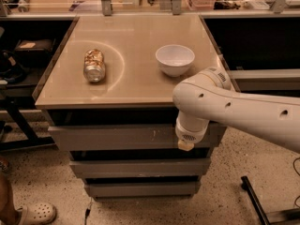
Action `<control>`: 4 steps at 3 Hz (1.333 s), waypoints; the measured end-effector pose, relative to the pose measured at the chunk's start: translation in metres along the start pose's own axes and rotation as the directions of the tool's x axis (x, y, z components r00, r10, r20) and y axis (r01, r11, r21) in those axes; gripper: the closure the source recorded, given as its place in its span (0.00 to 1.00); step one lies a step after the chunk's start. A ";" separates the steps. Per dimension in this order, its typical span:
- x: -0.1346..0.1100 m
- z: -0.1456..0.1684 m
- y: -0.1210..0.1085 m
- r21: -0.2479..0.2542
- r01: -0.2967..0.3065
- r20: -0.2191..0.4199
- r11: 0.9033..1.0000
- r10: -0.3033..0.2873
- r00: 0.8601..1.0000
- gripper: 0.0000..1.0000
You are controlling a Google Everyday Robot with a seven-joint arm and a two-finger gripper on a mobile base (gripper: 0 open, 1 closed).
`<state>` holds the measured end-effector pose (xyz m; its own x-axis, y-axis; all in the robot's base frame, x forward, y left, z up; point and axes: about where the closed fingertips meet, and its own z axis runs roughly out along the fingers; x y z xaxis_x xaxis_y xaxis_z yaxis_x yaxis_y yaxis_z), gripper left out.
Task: Close top drawer
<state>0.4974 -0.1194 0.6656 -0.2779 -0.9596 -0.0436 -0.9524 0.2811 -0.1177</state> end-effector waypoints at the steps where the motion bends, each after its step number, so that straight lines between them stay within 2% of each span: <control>1: 0.000 0.000 0.000 0.000 0.000 0.000 1.000 0.000 1.000 0.60; 3: 0.000 0.000 0.000 0.000 0.000 0.000 1.000 0.000 1.000 0.13; 4: 0.000 0.000 0.000 0.000 0.000 0.000 1.000 0.000 1.000 0.00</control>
Offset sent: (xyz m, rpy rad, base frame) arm 0.0000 0.0000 0.0000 0.0000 0.0000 0.0000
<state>0.4973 -0.1194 0.6656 -0.2778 -0.9597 -0.0434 -0.9525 0.2810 -0.1178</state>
